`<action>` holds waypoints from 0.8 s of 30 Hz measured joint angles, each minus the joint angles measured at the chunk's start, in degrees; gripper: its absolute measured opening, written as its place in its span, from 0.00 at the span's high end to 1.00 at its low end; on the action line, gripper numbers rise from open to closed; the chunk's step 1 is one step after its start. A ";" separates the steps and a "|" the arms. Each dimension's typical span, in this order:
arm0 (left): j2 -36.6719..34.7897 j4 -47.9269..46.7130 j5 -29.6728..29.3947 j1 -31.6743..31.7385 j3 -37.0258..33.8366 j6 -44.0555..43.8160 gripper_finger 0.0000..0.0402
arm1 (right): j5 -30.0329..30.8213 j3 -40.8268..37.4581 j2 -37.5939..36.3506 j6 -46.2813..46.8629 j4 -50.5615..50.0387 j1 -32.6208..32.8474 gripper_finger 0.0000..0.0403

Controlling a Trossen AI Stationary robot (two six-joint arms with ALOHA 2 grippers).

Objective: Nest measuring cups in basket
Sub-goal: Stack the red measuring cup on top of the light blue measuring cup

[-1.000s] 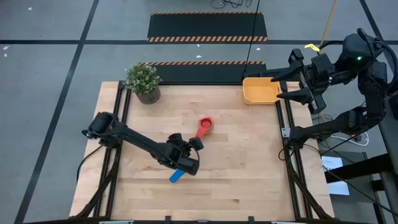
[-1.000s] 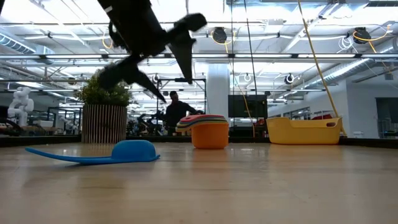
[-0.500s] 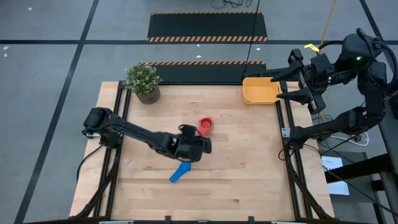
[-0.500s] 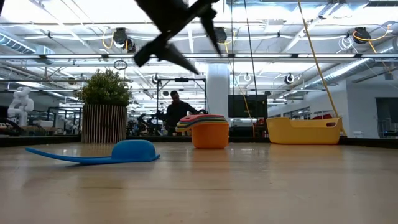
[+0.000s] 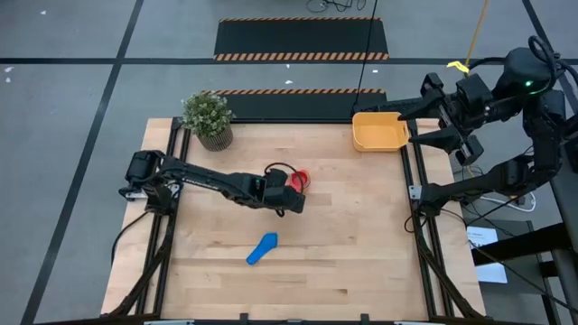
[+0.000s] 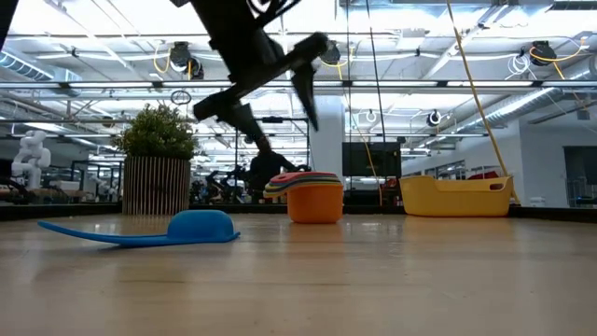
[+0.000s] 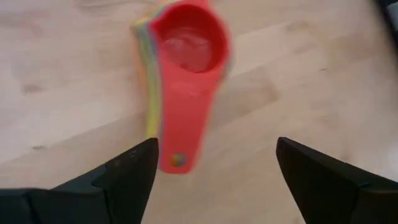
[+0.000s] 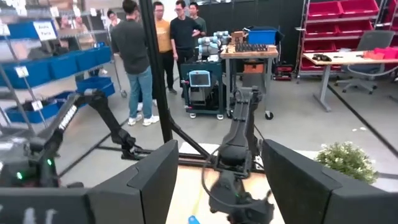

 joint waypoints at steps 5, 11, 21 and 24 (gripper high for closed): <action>0.00 -3.68 0.59 0.69 0.00 2.27 0.22 | 0.25 0.00 1.40 3.12 1.08 0.00 0.44; 0.02 -3.52 0.63 0.74 0.00 9.43 0.23 | 4.51 -0.02 3.49 3.58 1.09 0.00 0.44; 0.02 -5.20 2.48 0.91 0.00 11.84 0.02 | 4.51 -0.02 5.97 3.56 1.10 -0.02 0.44; 0.03 -9.86 3.14 0.93 0.00 4.85 0.03 | 4.50 -0.02 6.26 3.55 1.12 -0.02 0.44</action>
